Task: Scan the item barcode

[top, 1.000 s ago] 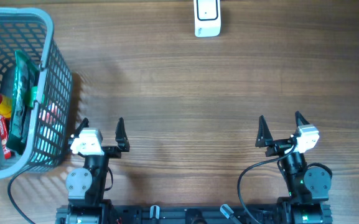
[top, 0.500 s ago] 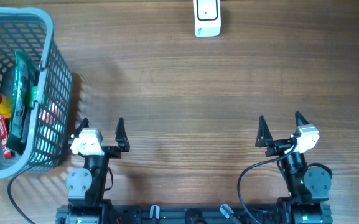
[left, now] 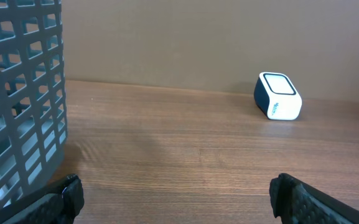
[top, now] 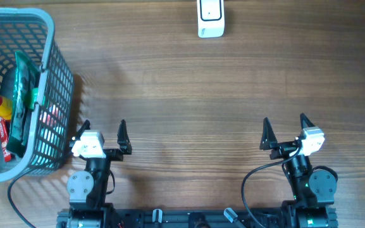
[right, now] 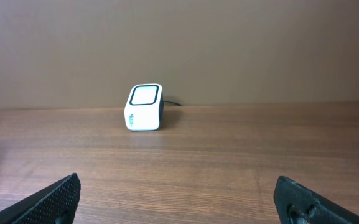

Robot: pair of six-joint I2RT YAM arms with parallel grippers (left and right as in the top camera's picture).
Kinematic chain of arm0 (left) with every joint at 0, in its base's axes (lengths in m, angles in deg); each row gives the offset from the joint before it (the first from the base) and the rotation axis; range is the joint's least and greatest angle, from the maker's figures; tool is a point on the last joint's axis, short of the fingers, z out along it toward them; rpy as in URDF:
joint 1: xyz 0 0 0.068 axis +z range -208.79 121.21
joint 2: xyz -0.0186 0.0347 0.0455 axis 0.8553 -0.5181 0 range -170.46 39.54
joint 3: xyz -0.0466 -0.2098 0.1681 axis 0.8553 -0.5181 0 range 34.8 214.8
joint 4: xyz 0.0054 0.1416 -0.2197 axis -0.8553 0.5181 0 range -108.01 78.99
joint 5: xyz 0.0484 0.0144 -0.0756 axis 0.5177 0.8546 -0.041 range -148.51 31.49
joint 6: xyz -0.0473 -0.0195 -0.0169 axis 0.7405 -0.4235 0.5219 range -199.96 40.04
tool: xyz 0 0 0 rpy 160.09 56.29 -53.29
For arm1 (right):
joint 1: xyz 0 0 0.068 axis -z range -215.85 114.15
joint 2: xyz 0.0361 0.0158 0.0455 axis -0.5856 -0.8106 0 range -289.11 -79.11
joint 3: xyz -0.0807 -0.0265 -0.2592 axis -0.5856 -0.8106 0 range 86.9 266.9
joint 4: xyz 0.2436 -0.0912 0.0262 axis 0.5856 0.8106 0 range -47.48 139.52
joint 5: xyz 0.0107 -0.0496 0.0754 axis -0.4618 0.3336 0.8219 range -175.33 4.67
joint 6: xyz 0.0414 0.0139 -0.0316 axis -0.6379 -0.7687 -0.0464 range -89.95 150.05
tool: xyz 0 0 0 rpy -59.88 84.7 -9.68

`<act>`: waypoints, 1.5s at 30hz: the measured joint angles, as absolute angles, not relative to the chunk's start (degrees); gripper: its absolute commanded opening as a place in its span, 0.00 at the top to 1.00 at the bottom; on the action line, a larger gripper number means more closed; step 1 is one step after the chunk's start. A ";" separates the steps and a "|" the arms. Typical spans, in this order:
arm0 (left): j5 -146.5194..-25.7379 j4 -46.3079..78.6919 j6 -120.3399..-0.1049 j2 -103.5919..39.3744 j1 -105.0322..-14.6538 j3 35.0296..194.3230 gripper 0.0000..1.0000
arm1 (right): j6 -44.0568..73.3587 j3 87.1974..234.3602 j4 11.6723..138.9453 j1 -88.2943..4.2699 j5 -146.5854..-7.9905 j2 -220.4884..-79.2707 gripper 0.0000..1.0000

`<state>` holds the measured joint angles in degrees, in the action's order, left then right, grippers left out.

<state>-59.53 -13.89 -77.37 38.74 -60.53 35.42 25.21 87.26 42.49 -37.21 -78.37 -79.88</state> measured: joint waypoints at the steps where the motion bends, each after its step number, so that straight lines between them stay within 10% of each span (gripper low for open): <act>1: -59.53 -13.89 -77.37 38.74 -60.53 35.44 0.00 | 25.21 87.26 42.49 -37.21 -78.37 -79.88 0.00; 45: -76.14 -15.88 -74.48 36.60 -60.53 46.96 0.00 | 25.21 87.26 42.51 -37.21 -78.37 -79.88 0.00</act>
<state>-76.14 -15.88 -74.48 36.60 -60.53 46.96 25.21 87.26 42.51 -37.21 -78.37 -79.88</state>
